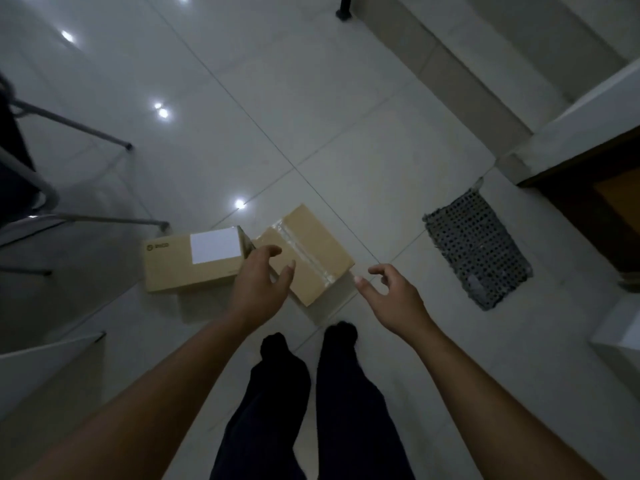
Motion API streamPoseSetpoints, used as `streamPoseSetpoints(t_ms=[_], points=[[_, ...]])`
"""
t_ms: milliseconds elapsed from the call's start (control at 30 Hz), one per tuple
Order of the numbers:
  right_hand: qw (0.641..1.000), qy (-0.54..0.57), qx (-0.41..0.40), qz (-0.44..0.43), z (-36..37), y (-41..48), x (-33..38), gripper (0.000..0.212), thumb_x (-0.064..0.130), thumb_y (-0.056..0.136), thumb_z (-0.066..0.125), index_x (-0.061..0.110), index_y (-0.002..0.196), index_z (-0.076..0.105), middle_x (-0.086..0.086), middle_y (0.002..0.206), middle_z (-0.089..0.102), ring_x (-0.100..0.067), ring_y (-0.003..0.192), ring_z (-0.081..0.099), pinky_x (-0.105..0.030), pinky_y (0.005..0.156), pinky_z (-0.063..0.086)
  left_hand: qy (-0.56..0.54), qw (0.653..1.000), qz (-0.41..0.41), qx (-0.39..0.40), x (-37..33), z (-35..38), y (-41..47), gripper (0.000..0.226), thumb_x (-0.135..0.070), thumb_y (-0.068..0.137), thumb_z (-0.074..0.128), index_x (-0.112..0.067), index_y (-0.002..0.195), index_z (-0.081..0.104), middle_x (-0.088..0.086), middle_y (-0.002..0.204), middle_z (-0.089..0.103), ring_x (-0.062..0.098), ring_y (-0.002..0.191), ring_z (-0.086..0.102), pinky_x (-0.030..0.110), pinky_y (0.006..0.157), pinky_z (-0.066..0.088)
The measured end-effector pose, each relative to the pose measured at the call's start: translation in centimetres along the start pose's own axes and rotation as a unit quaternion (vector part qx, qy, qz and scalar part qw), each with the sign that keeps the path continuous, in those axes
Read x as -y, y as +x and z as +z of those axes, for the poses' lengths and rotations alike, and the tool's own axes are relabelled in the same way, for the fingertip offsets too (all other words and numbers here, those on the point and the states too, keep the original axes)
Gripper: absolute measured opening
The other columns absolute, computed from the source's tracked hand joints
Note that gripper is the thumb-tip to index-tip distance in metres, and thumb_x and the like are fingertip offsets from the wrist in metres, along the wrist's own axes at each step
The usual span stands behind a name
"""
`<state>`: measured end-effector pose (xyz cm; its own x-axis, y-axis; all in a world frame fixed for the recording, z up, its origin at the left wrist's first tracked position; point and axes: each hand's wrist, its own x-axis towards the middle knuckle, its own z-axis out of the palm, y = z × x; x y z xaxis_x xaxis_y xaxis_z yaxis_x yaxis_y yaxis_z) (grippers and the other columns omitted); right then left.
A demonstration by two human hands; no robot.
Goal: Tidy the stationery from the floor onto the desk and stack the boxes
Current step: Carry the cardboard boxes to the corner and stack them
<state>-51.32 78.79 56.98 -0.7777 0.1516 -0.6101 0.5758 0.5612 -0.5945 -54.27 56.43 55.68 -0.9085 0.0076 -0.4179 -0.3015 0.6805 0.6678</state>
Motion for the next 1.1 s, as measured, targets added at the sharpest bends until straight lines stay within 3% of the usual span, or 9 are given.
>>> streamPoseSetpoints(t_ms=[200,333,433,533,667,800,867,1000,1100], points=[[0.999,-0.026,0.011,-0.015,6.5,15.7,-4.9,0.046,0.050,0.087,0.059,0.017,0.118,0.052,0.004,0.126,0.049,-0.013,0.119,0.047,-0.020,0.088,0.032,0.082,0.994,-0.029,0.061,8.4,6.7,11.7,0.046,-0.044,0.091,0.053,-0.017,0.128,0.051,0.003,0.129,0.054,0.020,0.116,0.053,0.040,0.095,0.049],[0.999,0.001,-0.005,0.034,12.5,24.2,-9.9,0.046,0.051,0.087,0.058,0.017,0.118,0.050,-0.002,0.129,0.046,-0.017,0.117,0.048,-0.023,0.085,0.034,0.145,0.987,-0.016,0.074,13.6,12.5,18.4,0.044,-0.041,0.093,0.052,-0.015,0.128,0.050,0.005,0.132,0.051,0.021,0.114,0.053,0.037,0.093,0.047],[0.996,0.040,-0.026,0.081,17.3,27.5,-13.8,0.042,0.047,0.087,0.060,0.018,0.114,0.048,-0.003,0.127,0.043,-0.017,0.109,0.049,-0.024,0.083,0.035,0.153,0.985,-0.015,0.079,16.7,16.7,22.6,0.043,-0.039,0.094,0.052,-0.013,0.127,0.049,0.005,0.135,0.048,0.022,0.105,0.057,0.036,0.090,0.047],[0.989,0.046,-0.058,0.126,20.9,29.5,-17.2,0.044,0.044,0.085,0.064,0.016,0.115,0.048,-0.005,0.126,0.039,-0.016,0.098,0.047,-0.024,0.078,0.035,0.164,0.984,-0.016,0.068,19.5,20.0,26.3,0.044,-0.036,0.093,0.053,-0.011,0.129,0.048,0.005,0.140,0.043,0.023,0.121,0.049,0.031,0.095,0.039],[0.956,0.093,-0.133,0.244,23.6,32.0,-21.4,0.056,0.039,0.082,0.070,0.010,0.121,0.043,-0.016,0.132,0.037,-0.031,0.103,0.053,-0.028,0.075,0.037,0.195,0.979,-0.036,0.049,23.1,22.8,30.4,0.059,-0.034,0.094,0.052,-0.005,0.142,0.035,0.008,0.154,0.026,0.025,0.142,0.026,0.037,0.114,0.026],[0.936,0.186,-0.062,0.292,25.4,33.0,-23.9,0.074,0.033,0.082,0.072,0.009,0.134,0.026,-0.012,0.133,0.044,-0.020,0.095,0.047,-0.028,0.078,0.039,0.221,0.975,-0.033,0.002,24.9,23.9,33.4,0.051,-0.031,0.093,0.052,0.000,0.132,0.040,0.017,0.141,0.039,0.031,0.133,0.034,0.040,0.108,0.030],[0.933,0.220,-0.024,0.284,26.2,33.2,-24.7,0.077,0.029,0.082,0.073,0.013,0.135,0.021,-0.005,0.126,0.046,-0.019,0.102,0.050,-0.030,0.084,0.043,0.218,0.974,-0.058,-0.004,25.3,24.2,34.7,0.052,-0.037,0.092,0.052,0.000,0.127,0.042,0.019,0.134,0.045,0.034,0.126,0.041,0.044,0.104,0.034],[0.915,0.265,-0.009,0.303,26.4,33.2,-25.2,0.079,0.034,0.078,0.075,0.016,0.137,0.026,-0.003,0.129,0.051,-0.022,0.109,0.054,-0.044,0.098,0.047,0.180,0.970,-0.161,0.044,25.5,23.8,35.9,0.081,-0.071,0.083,0.041,-0.003,0.127,0.045,0.019,0.126,0.054,0.036,0.114,0.053,0.051,0.094,0.047],[0.918,0.260,-0.058,0.293,25.6,32.9,-24.6,0.082,0.035,0.078,0.074,0.016,0.142,0.028,-0.004,0.135,0.047,-0.024,0.111,0.054,-0.038,0.094,0.048,0.201,0.963,-0.175,0.046,24.2,23.4,35.2,0.094,-0.080,0.077,0.034,-0.005,0.132,0.044,0.020,0.132,0.050,0.039,0.118,0.050,0.054,0.097,0.045]])
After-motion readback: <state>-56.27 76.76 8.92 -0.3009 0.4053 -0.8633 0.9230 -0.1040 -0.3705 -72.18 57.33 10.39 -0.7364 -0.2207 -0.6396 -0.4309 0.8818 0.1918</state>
